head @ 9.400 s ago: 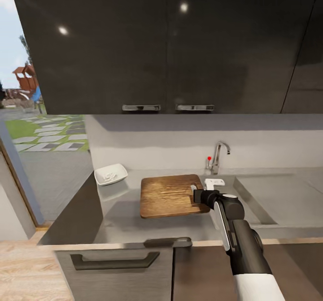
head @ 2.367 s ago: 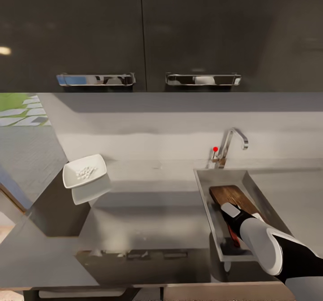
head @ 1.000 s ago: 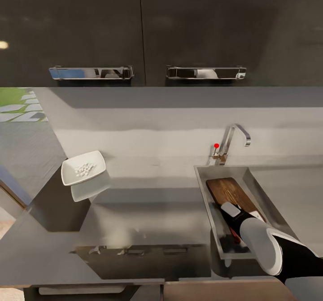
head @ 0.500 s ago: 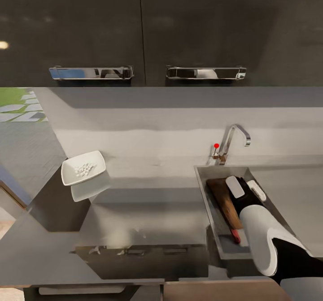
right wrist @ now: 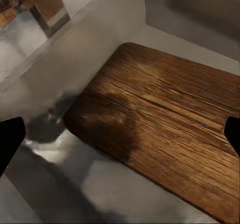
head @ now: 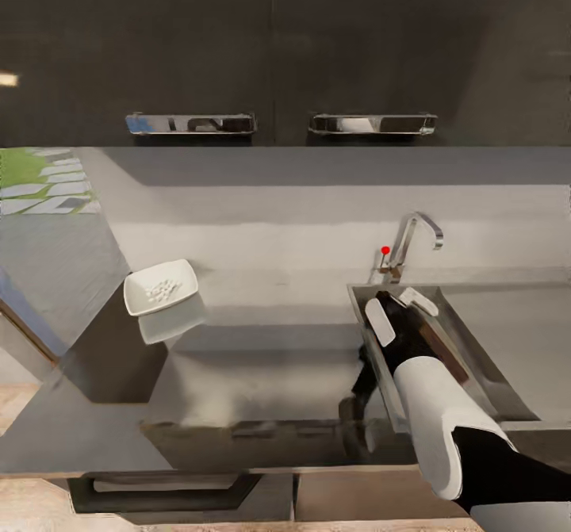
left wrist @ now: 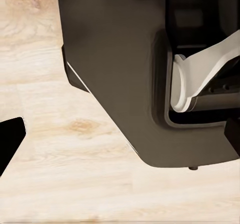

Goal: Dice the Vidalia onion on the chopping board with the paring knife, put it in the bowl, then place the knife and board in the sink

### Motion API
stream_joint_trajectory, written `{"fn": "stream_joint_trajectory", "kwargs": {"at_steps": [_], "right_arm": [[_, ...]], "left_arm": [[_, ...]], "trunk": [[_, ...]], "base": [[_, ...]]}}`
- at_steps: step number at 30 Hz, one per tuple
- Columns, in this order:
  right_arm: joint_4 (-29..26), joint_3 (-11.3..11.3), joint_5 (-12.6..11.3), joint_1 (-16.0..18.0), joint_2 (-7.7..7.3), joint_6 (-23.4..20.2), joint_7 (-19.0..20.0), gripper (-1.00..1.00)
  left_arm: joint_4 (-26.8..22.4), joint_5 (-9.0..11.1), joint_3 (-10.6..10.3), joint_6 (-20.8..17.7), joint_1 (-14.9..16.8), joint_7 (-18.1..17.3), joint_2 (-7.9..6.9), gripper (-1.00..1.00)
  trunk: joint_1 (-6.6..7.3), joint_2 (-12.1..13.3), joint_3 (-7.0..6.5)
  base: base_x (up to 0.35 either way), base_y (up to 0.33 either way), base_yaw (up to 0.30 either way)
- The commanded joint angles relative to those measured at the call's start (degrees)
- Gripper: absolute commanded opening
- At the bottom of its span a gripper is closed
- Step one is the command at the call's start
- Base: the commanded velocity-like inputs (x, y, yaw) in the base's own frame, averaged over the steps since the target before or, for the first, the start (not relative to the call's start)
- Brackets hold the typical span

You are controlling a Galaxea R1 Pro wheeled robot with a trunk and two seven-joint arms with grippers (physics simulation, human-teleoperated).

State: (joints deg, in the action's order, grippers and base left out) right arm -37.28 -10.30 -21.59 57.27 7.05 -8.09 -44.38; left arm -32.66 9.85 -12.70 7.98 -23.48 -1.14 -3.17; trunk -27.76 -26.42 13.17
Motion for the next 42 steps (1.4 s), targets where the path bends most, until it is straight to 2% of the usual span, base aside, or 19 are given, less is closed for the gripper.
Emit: {"fn": "stream_joint_trajectory", "kwargs": {"at_steps": [1,2,3,6,10,11,13,17,19,22,24,26,29,30,34,37,40,42], "right_arm": [[-0.2,-0.1,0.6,0.0,0.22,-0.7,0.9,1.0],[-0.2,0.0,1.3,-0.2,0.33,-0.9,2.1,1.0],[-0.2,0.4,3.3,-0.8,0.44,-1.0,4.7,1.0],[-0.2,0.7,6.4,-1.3,0.55,-1.1,7.0,1.0],[-0.2,0.8,7.7,-1.5,0.59,-1.1,9.1,1.0],[-0.3,0.8,8.0,-1.7,0.6,-1.1,12.8,1.0],[-0.3,0.8,8.8,-2.9,0.6,-0.9,15.7,1.0],[-3.5,0.8,13.1,-6.4,0.69,-0.6,21.2,1.0],[-6.1,0.8,14.1,-8.1,1.14,-0.5,23.0,1.0],[-14.4,0.9,15.1,-13.2,2.16,-0.6,24.9,1.0],[-19.6,1.8,16.1,-16.2,2.43,-0.7,25.2,1.0],[-23.9,3.7,16.8,-18.8,2.52,-0.8,25.4,1.0],[-33.8,8.8,17.4,-25.2,2.54,-0.9,25.4,1.0],[-35.4,9.5,17.5,-26.3,2.54,-0.9,25.4,1.0],[-46.5,12.4,18.3,-36.0,2.34,-1.0,25.4,1.0],[-50.6,13.9,20.3,-43.2,1.99,-0.5,25.5,1.0],[-51.7,15.2,21.1,-47.4,1.75,0.4,25.6,1.0],[-51.9,15.6,22.4,-50.2,1.38,2.0,25.6,1.0]], "left_arm": [[0.0,0.6,-0.3,0.1,0.0,0.0,-0.08,1.0],[0.0,0.6,-0.3,0.1,0.0,0.0,-0.08,1.0],[0.0,0.6,-0.3,0.1,0.0,0.0,-0.08,1.0],[0.0,0.6,-0.3,0.1,0.0,0.0,-0.08,1.0],[0.1,0.6,-0.3,0.1,0.0,0.0,-0.08,1.0],[0.5,0.6,-0.3,0.1,0.0,0.0,-0.08,1.0],[0.7,0.6,-0.3,0.1,0.0,0.0,-0.08,1.0],[0.8,0.6,-0.3,0.1,0.0,0.0,-0.08,1.0],[0.8,0.6,-0.3,0.1,0.0,0.0,-0.08,1.0],[0.8,0.6,-0.3,0.1,0.0,0.0,-0.08,1.0],[0.8,0.6,-0.3,0.1,0.0,0.0,-0.08,1.0],[0.8,0.6,-0.3,0.1,0.0,0.0,-0.08,1.0],[0.8,0.6,-0.3,0.1,0.0,0.0,-0.08,1.0],[0.8,0.6,-0.3,0.1,0.0,0.0,-0.08,1.0],[0.9,0.6,-0.3,0.1,0.0,0.0,-0.08,1.0],[0.9,0.7,-0.3,0.1,0.0,0.0,-0.08,1.0],[0.9,0.7,-0.3,0.1,0.0,0.1,-0.08,1.0],[0.9,0.7,-0.2,0.1,0.1,0.1,-0.08,1.0]], "trunk": [[0.0,-0.1,0.1],[0.0,-0.1,0.1],[0.0,-0.1,0.1],[0.0,-0.1,0.1],[0.0,-0.1,0.1],[0.0,-0.1,0.1],[0.0,-0.1,0.1],[0.0,-0.1,0.1],[0.0,-0.1,0.1],[0.0,-0.1,0.1],[0.0,-0.1,0.1],[0.0,-0.1,0.1],[0.0,-0.1,0.1],[0.0,-0.1,0.1],[0.0,-0.1,0.1],[0.0,-0.1,0.1],[0.0,-0.1,0.1],[0.0,-0.1,0.1]], "base": [[-0.277,0.166,0.0],[-0.28,0.168,0.0],[-0.283,0.171,0.0],[-0.284,0.172,0.0],[-0.285,0.172,0.0],[-0.285,0.172,0.0],[-0.285,0.172,0.0],[-0.285,0.172,0.0],[-0.285,0.172,0.0],[-0.285,0.172,0.0],[-0.285,0.172,0.0],[-0.285,0.172,0.0],[-0.285,0.172,0.0],[-0.285,0.172,0.0],[-0.285,0.172,0.0],[-0.285,0.172,0.0],[-0.286,0.172,0.0],[-0.286,0.172,0.0]]}}
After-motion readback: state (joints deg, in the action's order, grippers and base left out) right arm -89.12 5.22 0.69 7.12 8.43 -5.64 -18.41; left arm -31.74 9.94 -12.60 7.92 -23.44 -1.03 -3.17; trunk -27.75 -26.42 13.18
